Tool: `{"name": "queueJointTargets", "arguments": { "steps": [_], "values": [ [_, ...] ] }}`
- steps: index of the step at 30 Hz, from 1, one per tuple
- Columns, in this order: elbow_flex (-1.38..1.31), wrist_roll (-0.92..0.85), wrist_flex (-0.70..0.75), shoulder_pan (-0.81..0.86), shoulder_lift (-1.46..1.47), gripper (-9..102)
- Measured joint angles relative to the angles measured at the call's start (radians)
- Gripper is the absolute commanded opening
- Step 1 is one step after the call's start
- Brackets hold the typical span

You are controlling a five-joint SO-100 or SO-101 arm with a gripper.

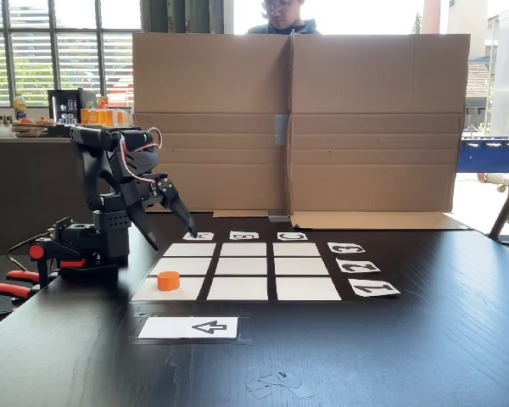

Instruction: Pick up the round, orange token and place it in the grid on square A1.

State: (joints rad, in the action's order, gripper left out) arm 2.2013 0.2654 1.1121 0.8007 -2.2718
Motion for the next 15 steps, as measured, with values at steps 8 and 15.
{"name": "queueJointTargets", "arguments": {
  "steps": [8,15],
  "values": [
    [-0.037,-0.051,0.002,0.166,-0.158,28],
    [-0.04,-0.06,0.009,0.281,-0.302,24]
  ]
}}
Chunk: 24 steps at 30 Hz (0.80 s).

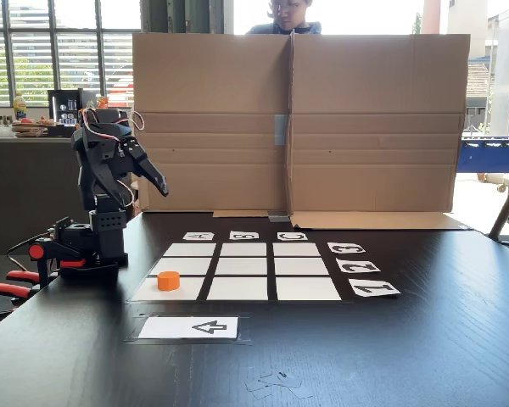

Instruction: Pick up the round, orange token and place it in the grid on square A1.

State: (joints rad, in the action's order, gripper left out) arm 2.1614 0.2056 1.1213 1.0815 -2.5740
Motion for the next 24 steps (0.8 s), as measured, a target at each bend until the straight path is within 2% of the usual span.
{"name": "queueJointTargets", "arguments": {
  "steps": [15,24],
  "values": [
    [0.273,-0.008,0.061,0.16,-0.347,16],
    [0.359,-0.034,0.061,0.296,-0.387,16]
  ]
}}
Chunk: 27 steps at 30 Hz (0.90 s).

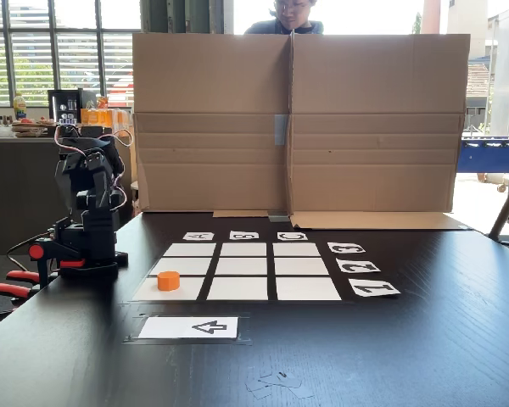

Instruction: Pick up the round, orange token and place it in the grid on square A1.

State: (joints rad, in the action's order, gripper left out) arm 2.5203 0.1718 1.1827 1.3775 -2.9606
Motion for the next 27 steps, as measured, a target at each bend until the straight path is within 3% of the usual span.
{"name": "queueJointTargets", "arguments": {
  "steps": [12,19,27],
  "values": [
    [0.164,-0.044,-0.003,0.112,-0.121,14],
    [0.339,-0.044,-0.127,0.12,-0.192,11],
    [0.431,-0.044,-0.144,0.161,-0.216,11]
  ]
}}
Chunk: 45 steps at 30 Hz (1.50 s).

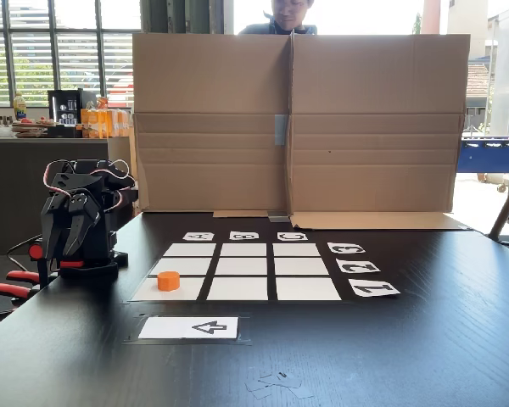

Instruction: Pick up the round, orange token and place it in the grid on square A1.

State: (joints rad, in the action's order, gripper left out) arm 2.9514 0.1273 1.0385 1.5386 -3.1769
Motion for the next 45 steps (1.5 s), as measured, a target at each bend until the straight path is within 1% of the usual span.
{"name": "queueJointTargets", "arguments": {
  "steps": [6,19,23,29,45],
  "values": [
    [0.064,0.0,0.0,0.025,-0.035,10],
    [0.094,0.0,0.0,0.097,-0.1,10],
    [0.098,0.0,0.049,0.112,-0.137,9],
    [0.101,0.0,0.095,0.118,-0.138,9],
    [0.104,0.0,0.097,0.118,-0.141,7]
  ]
}}
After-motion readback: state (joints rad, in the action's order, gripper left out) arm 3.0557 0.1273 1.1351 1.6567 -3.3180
